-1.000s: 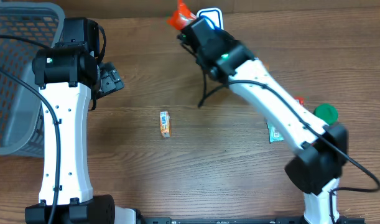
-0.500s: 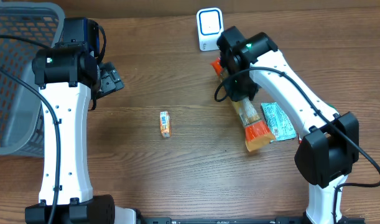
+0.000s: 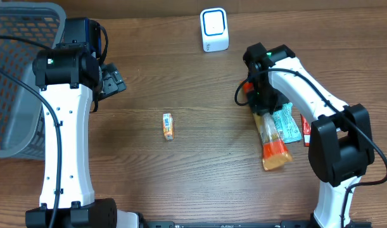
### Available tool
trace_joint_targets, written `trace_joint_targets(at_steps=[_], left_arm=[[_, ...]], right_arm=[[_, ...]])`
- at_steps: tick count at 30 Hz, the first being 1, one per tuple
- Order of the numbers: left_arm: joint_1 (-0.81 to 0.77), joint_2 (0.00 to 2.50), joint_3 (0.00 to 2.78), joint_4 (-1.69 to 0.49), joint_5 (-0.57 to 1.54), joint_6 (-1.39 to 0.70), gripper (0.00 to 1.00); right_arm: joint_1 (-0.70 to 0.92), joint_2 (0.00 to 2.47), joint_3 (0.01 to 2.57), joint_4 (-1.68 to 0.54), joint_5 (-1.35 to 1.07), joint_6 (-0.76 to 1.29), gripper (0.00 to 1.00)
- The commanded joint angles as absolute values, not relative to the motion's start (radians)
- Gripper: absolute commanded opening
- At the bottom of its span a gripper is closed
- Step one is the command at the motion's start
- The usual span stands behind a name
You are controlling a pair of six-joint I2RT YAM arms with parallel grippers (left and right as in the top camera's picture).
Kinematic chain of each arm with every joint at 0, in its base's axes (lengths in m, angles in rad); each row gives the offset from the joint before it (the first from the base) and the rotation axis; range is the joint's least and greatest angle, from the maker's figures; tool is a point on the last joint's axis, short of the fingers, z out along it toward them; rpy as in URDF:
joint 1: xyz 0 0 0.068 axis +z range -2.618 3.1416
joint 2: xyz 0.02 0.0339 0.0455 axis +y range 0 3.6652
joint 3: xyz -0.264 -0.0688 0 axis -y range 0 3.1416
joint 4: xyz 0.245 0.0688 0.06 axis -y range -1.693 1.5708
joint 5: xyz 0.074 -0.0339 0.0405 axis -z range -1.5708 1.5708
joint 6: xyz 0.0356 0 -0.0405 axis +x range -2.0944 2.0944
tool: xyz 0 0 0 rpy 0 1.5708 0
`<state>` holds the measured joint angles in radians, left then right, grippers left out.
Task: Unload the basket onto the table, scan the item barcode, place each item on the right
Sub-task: 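Move the spaghetti package right and set it down beside the green bag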
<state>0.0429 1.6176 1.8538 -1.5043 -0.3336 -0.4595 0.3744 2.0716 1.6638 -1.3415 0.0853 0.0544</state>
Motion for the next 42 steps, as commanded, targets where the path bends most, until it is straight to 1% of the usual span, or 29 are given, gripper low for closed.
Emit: trace_joint_targets(at_steps=[1,2,3,4,7,11,13,19,21,22,24,26,27,32,34,36,42], left_arm=[[0.046,1.623,1.859,-1.506,-0.346,-0.441,1.00],[0.046,1.623,1.859,-1.506,-0.346,-0.441,1.00],[0.046,1.623,1.859,-1.506,-0.346,-0.441,1.00],[0.046,1.623,1.859,-1.506,-0.346,-0.441,0.99],[0.046,1.623,1.859,-1.506,-0.346,-0.441,0.99],[0.046,1.623,1.859,-1.506,-0.346,-0.441,1.00],[0.046,1.623,1.859,-1.506,-0.346,-0.441,1.00],[0.046,1.623,1.859,-1.506,-0.346,-0.441,0.99],[0.046,1.623,1.859,-1.506,-0.346,-0.441,0.99],[0.046,1.623,1.859,-1.506,-0.346,-0.441,1.00],[0.046,1.623,1.859,-1.506,-0.346,-0.441,1.00],[0.046,1.623,1.859,-1.506,-0.346,-0.441,1.00],[0.046,1.623,1.859,-1.506,-0.346,-0.441,1.00],[0.046,1.623,1.859,-1.506,-0.346,-0.441,1.00],[0.046,1.623,1.859,-1.506,-0.346,-0.441,1.00],[0.046,1.623,1.859,-1.506,-0.346,-0.441,0.99],[0.046,1.623,1.859,-1.506,-0.346,-0.441,1.00]], right_arm=[[0.351,2.048,1.656,-1.332,0.144,0.060,0.55],[0.347,2.048,1.656,-1.328,0.154,0.060,0.55],[0.342,2.048,1.656,-1.321,0.157,0.060,0.59],[0.337,2.048,1.656,-1.316,0.156,0.060,0.65],[0.331,2.048,1.656,-1.309,0.156,0.060,0.72],[0.333,2.048,1.656,-1.286,0.124,0.060,0.72],[0.340,2.048,1.656,-1.264,0.016,0.060,0.72],[0.381,2.048,1.656,-1.143,-0.487,0.061,0.72],[0.408,2.048,1.656,-1.085,-0.603,0.084,0.72],[0.427,2.048,1.656,-1.053,-0.616,0.125,0.73],[0.464,2.048,1.656,-1.000,-0.611,0.189,0.76],[0.508,2.049,1.656,-0.942,-0.607,0.222,0.85],[0.534,2.050,1.656,-0.908,-0.602,0.242,1.00],[0.660,2.062,1.656,-0.761,-0.595,0.292,1.00],[0.713,2.069,1.656,-0.720,-0.555,0.293,1.00],[0.759,2.077,1.656,-0.701,-0.464,0.293,1.00],[0.891,2.088,1.656,-0.676,-0.070,0.315,1.00]])
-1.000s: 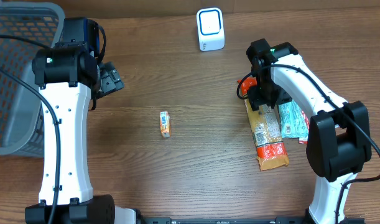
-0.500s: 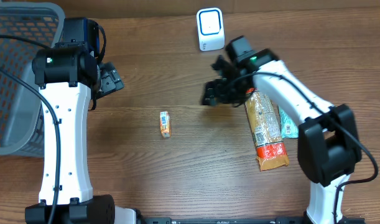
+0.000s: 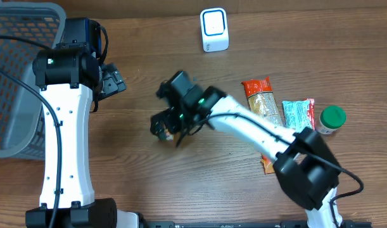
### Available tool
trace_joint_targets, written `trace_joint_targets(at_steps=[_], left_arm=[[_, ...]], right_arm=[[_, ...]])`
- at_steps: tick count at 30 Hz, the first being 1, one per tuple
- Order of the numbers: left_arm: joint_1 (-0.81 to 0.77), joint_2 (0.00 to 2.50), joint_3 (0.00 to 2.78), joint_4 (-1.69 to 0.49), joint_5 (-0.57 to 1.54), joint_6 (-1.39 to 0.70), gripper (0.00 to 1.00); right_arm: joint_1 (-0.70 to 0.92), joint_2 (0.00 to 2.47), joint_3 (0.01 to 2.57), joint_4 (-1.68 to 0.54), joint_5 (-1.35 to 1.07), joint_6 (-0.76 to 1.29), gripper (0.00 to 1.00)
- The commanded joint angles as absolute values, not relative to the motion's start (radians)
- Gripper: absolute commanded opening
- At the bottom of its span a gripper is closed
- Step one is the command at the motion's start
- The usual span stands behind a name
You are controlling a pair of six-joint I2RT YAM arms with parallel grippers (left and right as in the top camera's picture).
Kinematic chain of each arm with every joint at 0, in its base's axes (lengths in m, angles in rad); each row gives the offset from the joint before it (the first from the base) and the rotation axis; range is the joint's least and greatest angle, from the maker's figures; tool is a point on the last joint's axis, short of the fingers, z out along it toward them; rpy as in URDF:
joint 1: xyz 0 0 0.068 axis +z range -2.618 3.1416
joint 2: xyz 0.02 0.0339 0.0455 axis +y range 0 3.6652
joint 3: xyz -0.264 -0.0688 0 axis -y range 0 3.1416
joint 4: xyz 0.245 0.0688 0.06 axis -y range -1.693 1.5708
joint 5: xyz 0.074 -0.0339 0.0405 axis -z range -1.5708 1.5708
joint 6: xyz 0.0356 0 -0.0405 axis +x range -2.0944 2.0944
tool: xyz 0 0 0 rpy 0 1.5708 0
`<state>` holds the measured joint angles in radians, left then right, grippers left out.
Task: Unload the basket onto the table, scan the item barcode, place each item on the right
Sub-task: 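Move the spaghetti package right and set it down beside the green bag, then move the right gripper over the orange Kleenex tissue pack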
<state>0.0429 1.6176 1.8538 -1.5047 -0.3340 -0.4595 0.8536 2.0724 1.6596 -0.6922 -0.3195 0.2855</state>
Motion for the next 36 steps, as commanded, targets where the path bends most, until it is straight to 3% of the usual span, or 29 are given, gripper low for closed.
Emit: trace_joint_targets(at_steps=[1,4,11,20,26,36], left_arm=[[0.046,1.623,1.859,-1.506,-0.346,-0.441,1.00],[0.046,1.623,1.859,-1.506,-0.346,-0.441,0.99],[0.046,1.623,1.859,-1.506,-0.346,-0.441,0.99],[0.046,1.623,1.859,-1.506,-0.346,-0.441,1.00],[0.046,1.623,1.859,-1.506,-0.346,-0.441,1.00],[0.046,1.623,1.859,-1.506,-0.346,-0.441,1.00]], right_arm=[[0.904,2.088,1.656,-0.669,-0.041,0.323,1.00],[0.942,2.090,1.656,-0.637,0.019,0.336,0.96],[0.979,2.099,1.636,-0.594,0.194,0.468,1.00],[0.973,2.168,1.627,-0.592,0.212,0.501,1.00],[0.929,2.149,1.631,-0.698,0.373,0.503,1.00],[0.819,2.050,1.631,-0.856,0.399,0.550,1.00]])
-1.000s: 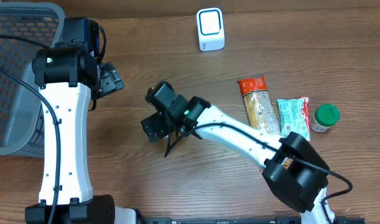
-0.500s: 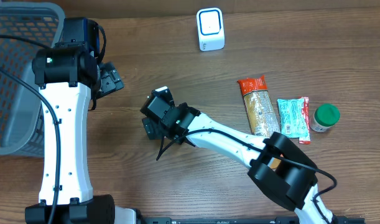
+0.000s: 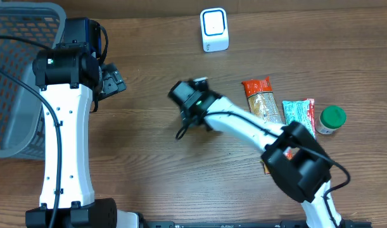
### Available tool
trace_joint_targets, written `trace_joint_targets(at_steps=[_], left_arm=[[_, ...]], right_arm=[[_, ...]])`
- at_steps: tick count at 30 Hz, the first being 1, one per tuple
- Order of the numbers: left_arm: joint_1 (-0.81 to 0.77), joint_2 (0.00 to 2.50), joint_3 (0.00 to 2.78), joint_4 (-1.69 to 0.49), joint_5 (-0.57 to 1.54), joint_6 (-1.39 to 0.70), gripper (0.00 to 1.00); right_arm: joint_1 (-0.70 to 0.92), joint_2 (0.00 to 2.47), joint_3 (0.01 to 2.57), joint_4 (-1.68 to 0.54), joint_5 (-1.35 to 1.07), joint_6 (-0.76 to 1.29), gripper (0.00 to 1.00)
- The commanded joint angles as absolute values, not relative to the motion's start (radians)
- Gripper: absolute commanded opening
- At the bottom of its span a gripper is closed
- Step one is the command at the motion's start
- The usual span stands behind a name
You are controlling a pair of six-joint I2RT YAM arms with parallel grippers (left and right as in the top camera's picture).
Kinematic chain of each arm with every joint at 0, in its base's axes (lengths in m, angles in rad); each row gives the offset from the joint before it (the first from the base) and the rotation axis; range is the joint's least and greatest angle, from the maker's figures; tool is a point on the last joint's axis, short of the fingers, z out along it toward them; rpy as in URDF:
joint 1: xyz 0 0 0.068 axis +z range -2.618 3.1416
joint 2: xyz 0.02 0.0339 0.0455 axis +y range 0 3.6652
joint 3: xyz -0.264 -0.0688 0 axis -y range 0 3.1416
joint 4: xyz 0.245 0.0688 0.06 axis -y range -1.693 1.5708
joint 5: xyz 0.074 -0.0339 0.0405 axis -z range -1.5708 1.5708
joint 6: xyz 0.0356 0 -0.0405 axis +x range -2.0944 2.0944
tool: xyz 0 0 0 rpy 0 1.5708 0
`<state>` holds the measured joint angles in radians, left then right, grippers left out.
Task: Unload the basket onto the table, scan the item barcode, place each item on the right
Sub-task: 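Move the right gripper over the orange Kleenex tissue pack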
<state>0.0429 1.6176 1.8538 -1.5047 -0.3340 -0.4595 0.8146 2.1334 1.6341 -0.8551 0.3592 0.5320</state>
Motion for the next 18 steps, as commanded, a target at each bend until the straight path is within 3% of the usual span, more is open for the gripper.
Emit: trace_joint_targets(at_steps=[1,9,12,13,16,18], left_arm=[[0.046,1.623,1.859,-1.506,-0.346,-0.441,1.00],[0.046,1.623,1.859,-1.506,-0.346,-0.441,0.99],[0.046,1.623,1.859,-1.506,-0.346,-0.441,1.00],[0.046,1.623,1.859,-1.506,-0.346,-0.441,1.00],[0.046,1.623,1.859,-1.506,-0.346,-0.441,0.99],[0.046,1.623,1.859,-1.506,-0.346,-0.441,1.00]], right_arm=[[0.819,2.038,1.631,-0.853,0.401,0.550,1.00],[0.805,2.025,1.630,-0.831,0.387,0.550,0.99],[0.791,2.025,1.629,-0.819,0.321,0.550,0.80],[0.789,2.025,1.629,-0.812,0.290,0.550,0.65],[0.790,2.026,1.629,-0.795,0.241,0.550,0.41],[0.796,2.026,1.629,-0.790,0.238,0.550,0.31]])
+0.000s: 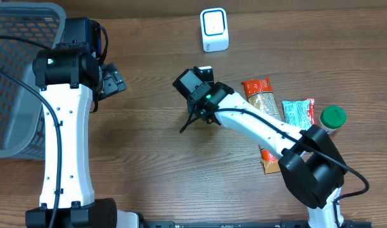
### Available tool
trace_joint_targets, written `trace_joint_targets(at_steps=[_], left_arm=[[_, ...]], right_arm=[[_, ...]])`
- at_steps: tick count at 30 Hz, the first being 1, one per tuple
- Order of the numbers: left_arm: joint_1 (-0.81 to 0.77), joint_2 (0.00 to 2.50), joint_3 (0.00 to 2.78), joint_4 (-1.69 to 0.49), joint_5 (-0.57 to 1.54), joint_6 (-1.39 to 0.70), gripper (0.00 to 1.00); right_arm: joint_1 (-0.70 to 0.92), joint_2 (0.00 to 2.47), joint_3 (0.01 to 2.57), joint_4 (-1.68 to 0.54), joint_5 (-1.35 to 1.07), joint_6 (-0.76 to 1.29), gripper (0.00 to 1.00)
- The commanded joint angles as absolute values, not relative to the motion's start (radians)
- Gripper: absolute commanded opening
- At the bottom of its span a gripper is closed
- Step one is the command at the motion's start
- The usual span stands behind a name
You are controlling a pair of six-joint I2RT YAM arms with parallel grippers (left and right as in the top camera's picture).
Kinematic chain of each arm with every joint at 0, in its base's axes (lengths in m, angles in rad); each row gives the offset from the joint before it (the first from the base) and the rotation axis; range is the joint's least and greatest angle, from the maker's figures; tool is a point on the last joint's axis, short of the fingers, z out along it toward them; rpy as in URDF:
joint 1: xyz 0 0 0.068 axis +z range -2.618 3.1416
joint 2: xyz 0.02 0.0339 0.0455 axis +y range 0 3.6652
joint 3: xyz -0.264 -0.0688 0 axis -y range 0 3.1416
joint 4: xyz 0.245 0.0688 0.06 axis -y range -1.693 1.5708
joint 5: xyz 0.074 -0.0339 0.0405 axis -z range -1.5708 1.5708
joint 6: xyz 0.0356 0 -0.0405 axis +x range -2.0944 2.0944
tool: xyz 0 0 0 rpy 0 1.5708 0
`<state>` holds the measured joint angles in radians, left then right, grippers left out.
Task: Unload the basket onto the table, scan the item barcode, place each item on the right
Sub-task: 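Move the right gripper over the orange Kleenex tissue pack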
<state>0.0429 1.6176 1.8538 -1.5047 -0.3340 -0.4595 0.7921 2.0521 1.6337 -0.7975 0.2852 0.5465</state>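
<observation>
The white barcode scanner point(214, 30) with its blue-ringed window stands at the back of the table. My right gripper point(201, 75) hangs over the table just in front of and left of the scanner. It is shut on the small orange and white box point(206, 69), of which only a pale corner shows past the wrist. No box lies on the wood at centre left. My left gripper point(115, 83) is held still at the left, beside the basket; its jaws are too foreshortened to read.
A grey mesh basket point(16, 76) fills the far left. On the right lie an orange snack packet point(263, 101), a green and white packet point(299, 114) and a green-lidded jar point(333, 119). A black cable point(188, 123) hangs from the right arm.
My right gripper has moved a little to the right and toward the back, closer to the scanner, still carrying the small box. The left arm is unchanged.
The right gripper was first over the packets at the right, with the small box lying at centre left. Then it was down at that box. After that the box was gone from the table and the gripper was lifted at centre; now it is nearer the scanner.
</observation>
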Motion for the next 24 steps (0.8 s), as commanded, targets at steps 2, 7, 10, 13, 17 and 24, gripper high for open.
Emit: trace_joint_targets(at_steps=[2,7,10,13,17,24], left_arm=[[0.046,1.623,1.859,-1.506,-0.346,-0.441,0.99],[0.046,1.623,1.859,-1.507,-0.346,-0.441,1.00],[0.046,1.623,1.859,-1.506,-0.346,-0.441,1.00],[0.046,1.623,1.859,-1.506,-0.346,-0.441,1.00],[0.046,1.623,1.859,-1.506,-0.346,-0.441,1.00],[0.046,1.623,1.859,-1.506,-0.346,-0.441,1.00]], right_arm=[[0.803,2.027,1.629,-0.787,0.242,0.550,0.31],[0.826,2.036,1.629,-0.779,0.290,0.545,0.32],[0.837,2.054,1.629,-0.779,0.315,0.538,0.32],[0.844,2.080,1.629,-0.775,0.314,0.519,0.33],[0.848,2.107,1.629,-0.767,0.333,0.515,0.34],[0.848,2.112,1.629,-0.750,0.358,0.463,0.34]])
